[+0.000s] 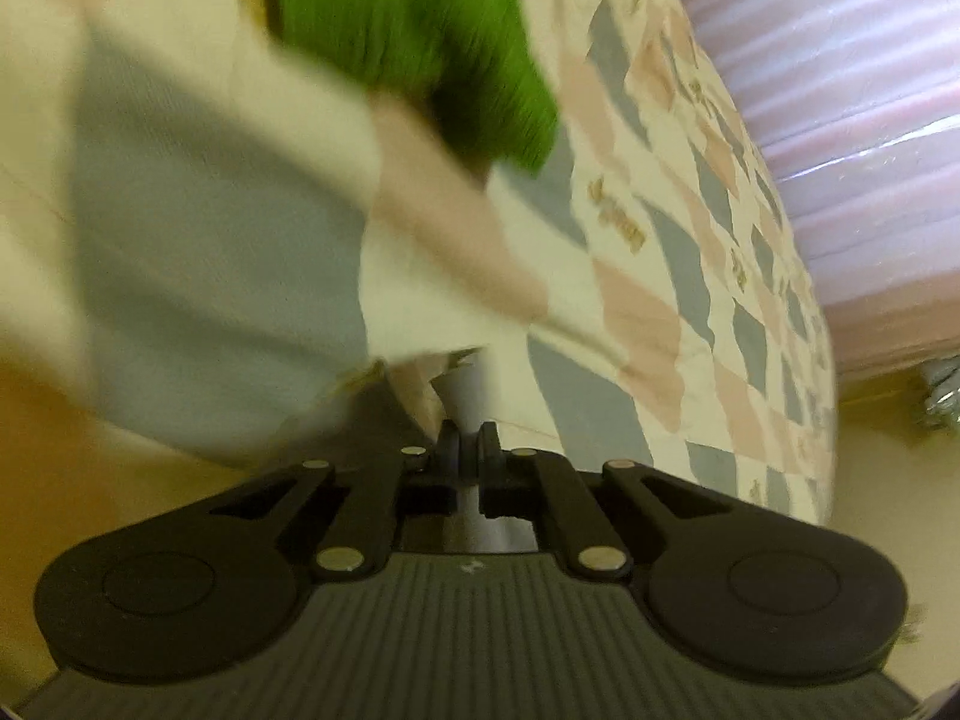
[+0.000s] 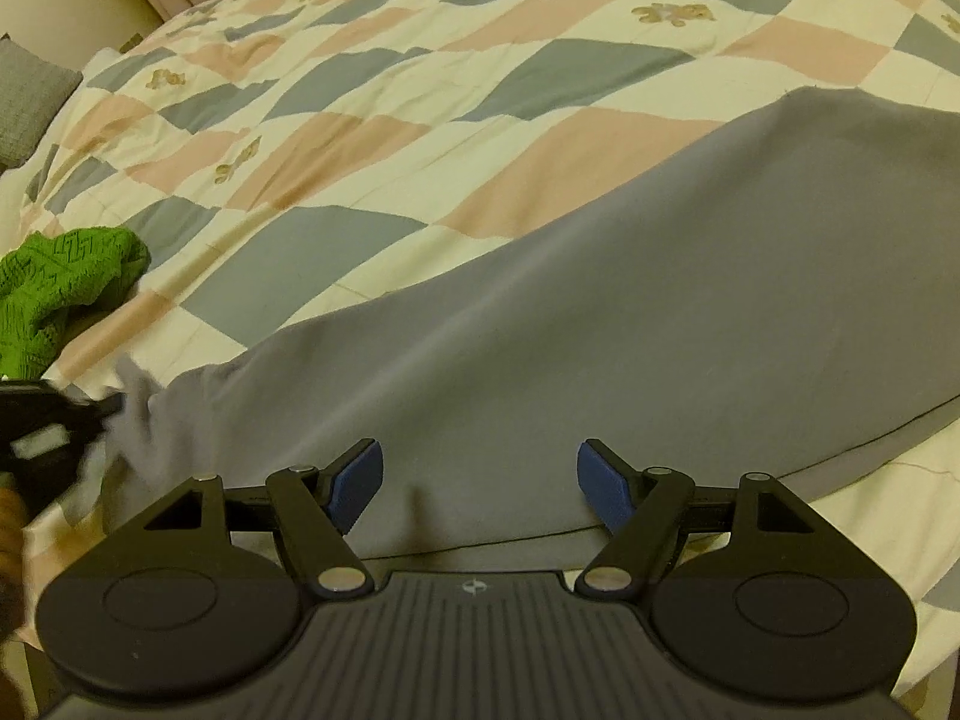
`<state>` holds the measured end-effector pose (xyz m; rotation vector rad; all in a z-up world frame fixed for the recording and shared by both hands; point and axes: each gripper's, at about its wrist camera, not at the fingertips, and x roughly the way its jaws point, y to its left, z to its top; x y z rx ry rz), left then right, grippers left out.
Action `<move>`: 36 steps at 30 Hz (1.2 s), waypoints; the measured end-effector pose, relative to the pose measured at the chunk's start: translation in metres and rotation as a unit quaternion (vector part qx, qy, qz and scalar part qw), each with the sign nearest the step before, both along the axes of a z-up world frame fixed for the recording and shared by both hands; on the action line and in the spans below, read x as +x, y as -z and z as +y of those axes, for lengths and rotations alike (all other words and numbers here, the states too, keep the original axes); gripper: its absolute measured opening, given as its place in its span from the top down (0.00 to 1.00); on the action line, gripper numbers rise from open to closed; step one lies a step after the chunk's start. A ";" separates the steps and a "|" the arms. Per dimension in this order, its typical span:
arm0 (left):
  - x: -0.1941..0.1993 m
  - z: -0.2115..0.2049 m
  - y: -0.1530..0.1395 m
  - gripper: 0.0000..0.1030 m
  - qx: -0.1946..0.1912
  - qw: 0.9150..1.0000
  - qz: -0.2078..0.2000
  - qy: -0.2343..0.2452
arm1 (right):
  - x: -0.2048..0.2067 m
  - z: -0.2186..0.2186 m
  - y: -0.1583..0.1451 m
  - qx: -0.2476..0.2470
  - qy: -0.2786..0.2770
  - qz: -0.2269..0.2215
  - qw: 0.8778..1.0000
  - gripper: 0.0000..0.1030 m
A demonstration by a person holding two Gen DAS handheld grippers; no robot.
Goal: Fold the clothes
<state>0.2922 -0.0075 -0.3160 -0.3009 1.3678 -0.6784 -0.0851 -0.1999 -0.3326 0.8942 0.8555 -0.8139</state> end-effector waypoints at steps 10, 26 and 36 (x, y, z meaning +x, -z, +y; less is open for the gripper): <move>0.002 0.048 -0.005 0.72 0.056 0.998 0.019 0.020 | 0.025 0.011 0.001 0.008 -0.028 -0.017 0.999 0.28; -0.037 0.021 0.030 0.73 0.074 0.986 -0.073 0.126 | 0.115 0.174 0.034 -0.371 -0.534 0.133 0.748 0.68; -0.148 0.000 0.026 0.72 0.156 0.658 -0.523 0.519 | 0.121 0.093 0.009 -0.248 -0.454 0.034 0.855 1.00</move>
